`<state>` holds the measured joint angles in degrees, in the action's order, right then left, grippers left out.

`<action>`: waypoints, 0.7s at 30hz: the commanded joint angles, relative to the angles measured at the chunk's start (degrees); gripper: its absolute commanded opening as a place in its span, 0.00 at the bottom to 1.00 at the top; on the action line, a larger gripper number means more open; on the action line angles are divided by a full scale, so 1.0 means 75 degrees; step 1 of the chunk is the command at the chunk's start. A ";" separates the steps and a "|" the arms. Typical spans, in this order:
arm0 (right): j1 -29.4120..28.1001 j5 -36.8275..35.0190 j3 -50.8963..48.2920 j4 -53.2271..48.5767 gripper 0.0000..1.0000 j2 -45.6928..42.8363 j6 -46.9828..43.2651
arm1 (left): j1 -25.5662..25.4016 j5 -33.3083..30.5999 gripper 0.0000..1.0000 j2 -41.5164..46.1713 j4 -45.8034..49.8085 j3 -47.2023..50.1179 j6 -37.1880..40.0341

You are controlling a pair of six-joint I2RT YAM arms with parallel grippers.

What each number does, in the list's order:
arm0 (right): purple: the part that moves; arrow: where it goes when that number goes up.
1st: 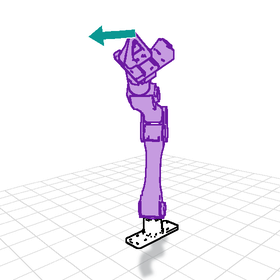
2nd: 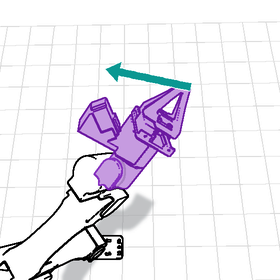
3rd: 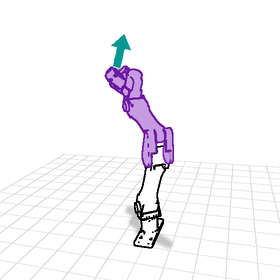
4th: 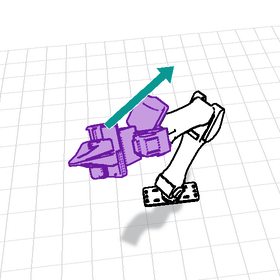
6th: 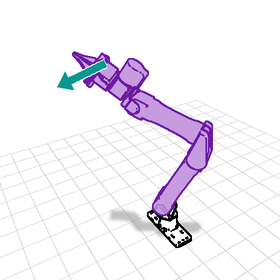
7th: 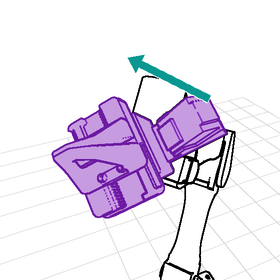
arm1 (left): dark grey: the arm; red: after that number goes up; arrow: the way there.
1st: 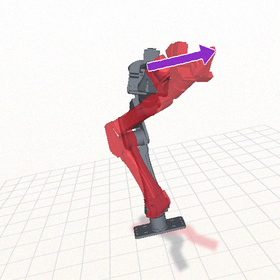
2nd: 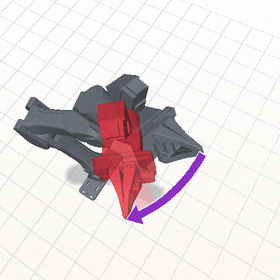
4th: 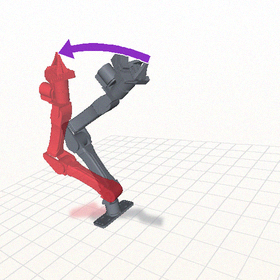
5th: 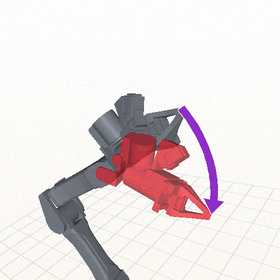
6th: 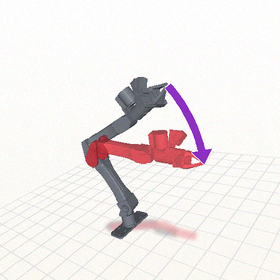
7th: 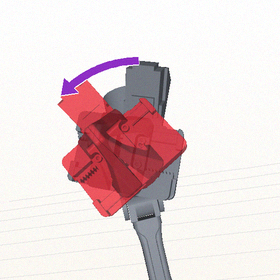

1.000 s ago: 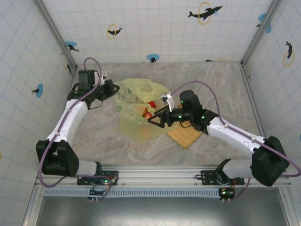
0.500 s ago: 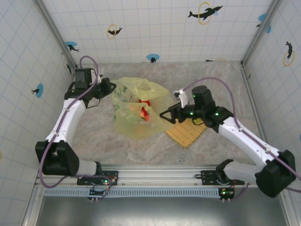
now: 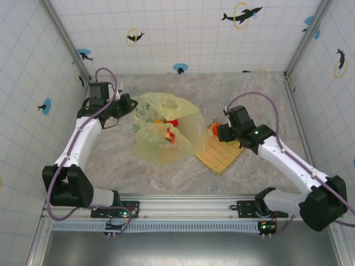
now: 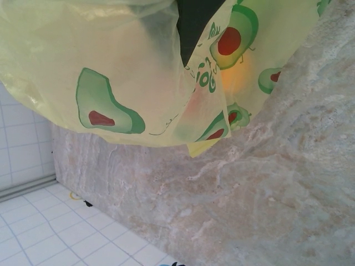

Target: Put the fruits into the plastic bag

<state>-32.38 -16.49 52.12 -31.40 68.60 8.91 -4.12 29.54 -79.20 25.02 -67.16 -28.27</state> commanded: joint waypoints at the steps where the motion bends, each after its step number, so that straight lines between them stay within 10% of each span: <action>1: 0.0074 -0.0423 -0.0355 -0.0004 0.96 0.0375 -0.0470 | 0.0045 0.0174 0.00 0.0048 -0.0142 0.0138 0.0098; 21: 0.0450 -0.0159 -0.0272 0.0443 0.88 0.2602 -0.1125 | 0.0047 0.0257 0.00 0.0072 -0.0218 0.0306 0.0094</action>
<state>-29.43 -17.12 49.54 -29.41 86.80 1.83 -4.12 30.61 -79.18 24.58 -65.28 -28.29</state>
